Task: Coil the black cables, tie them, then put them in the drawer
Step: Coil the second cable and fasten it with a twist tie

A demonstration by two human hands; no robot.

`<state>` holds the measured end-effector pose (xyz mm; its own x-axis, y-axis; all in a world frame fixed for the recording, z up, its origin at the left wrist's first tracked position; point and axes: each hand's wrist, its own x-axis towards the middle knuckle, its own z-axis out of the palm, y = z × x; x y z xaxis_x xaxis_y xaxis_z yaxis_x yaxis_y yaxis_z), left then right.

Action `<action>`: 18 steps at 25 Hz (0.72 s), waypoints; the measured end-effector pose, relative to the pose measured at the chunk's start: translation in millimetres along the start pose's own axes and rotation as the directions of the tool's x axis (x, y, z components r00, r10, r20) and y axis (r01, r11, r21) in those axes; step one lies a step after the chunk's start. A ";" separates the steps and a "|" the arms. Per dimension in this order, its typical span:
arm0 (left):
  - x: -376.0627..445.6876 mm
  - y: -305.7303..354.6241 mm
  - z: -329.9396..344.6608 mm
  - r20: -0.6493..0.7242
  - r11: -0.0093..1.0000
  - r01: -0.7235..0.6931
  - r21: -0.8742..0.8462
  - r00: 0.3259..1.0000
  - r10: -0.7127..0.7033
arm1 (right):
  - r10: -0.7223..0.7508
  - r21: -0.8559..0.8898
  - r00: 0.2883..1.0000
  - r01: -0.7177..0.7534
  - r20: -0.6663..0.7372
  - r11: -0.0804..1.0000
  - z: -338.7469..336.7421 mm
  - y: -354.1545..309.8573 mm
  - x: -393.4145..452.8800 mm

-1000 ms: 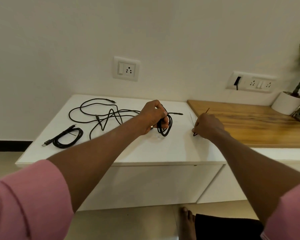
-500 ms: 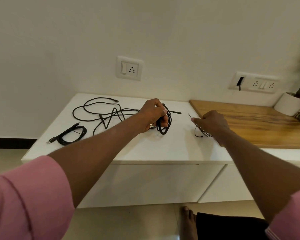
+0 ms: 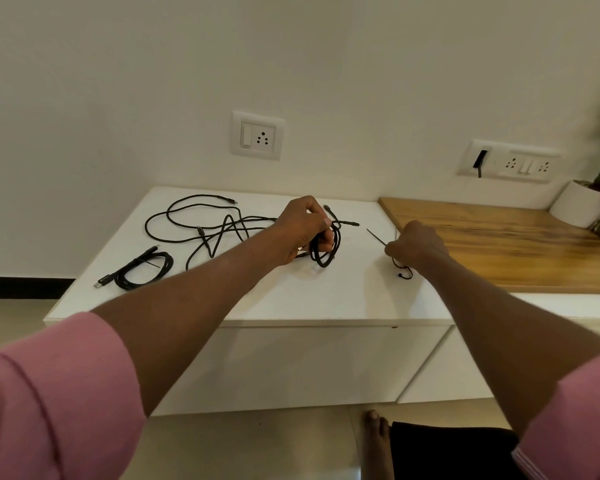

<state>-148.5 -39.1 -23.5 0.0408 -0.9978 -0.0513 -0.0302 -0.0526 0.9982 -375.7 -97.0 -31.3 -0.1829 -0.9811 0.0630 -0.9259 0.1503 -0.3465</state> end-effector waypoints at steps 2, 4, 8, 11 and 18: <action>2.1 1.2 -4.9 -0.035 1.000 -0.008 -0.025 0.999 0.007 | -0.039 0.128 0.991 0.056 -0.128 0.990 -0.6 -2.3 5.4; 4.2 3.0 -11.4 -0.086 0.998 -0.010 -0.065 0.996 0.004 | -0.109 0.406 0.980 0.169 -0.165 0.898 -2.1 -10.9 7.1; 6.9 9.6 -31.0 -0.198 0.982 -0.052 -0.181 0.980 0.016 | -0.272 0.859 0.962 0.133 0.008 0.495 -10.6 -38.0 -5.9; 6.4 15.6 -48.5 -0.256 0.965 -0.097 -0.244 0.966 0.032 | -0.363 0.862 0.927 0.105 0.096 0.496 -9.0 -55.5 -13.2; 2.6 21.0 -81.2 -0.367 0.954 -0.183 -0.236 0.926 0.087 | -0.337 0.786 0.934 0.118 0.120 0.607 3.9 -84.4 -28.8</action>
<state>-67.9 -39.6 -0.1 0.4013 -0.9145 0.0509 0.1995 0.1415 0.9696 -291.0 -81.9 -7.5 0.1810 -0.9815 0.0629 -0.3244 -0.1200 -0.9383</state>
